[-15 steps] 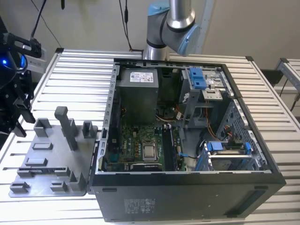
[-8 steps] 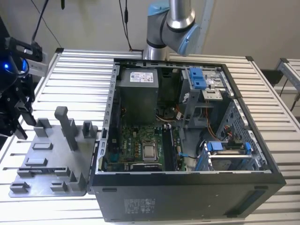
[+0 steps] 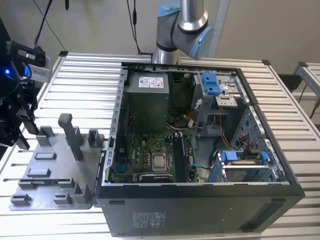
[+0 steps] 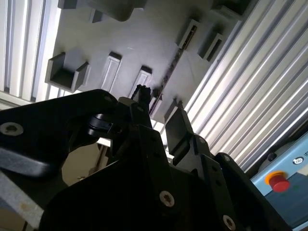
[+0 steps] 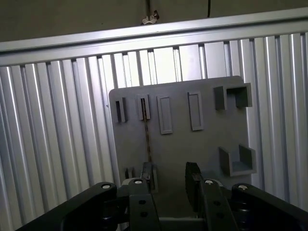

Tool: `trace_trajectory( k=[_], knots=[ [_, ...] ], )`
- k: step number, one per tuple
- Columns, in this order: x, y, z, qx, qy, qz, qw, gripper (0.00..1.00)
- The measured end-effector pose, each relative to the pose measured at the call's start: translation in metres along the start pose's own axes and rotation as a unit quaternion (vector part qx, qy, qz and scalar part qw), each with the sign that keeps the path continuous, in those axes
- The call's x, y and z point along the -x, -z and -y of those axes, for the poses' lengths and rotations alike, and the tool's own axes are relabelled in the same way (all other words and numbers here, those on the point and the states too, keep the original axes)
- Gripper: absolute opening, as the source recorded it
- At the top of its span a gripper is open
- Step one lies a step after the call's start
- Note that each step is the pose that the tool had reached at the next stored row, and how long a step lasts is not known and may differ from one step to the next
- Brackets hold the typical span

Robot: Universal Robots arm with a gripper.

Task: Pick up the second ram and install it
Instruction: 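Pick up the second ram and move it above second insertion slot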

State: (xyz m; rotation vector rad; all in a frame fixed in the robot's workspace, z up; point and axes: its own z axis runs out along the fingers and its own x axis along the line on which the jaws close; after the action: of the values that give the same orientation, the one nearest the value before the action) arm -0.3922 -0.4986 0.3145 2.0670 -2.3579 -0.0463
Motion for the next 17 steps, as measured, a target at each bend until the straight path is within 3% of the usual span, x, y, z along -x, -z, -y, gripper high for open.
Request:
trace_trajectory(
  k=[11,17],
  knots=[
    [-0.0010,-0.0105,0.0003,-0.0001,0.000,0.0000,1.0000,0.42],
    [-0.0025,-0.0187,0.0008,-0.0033,0.000,0.0004,1.0000,0.42]
  ],
)
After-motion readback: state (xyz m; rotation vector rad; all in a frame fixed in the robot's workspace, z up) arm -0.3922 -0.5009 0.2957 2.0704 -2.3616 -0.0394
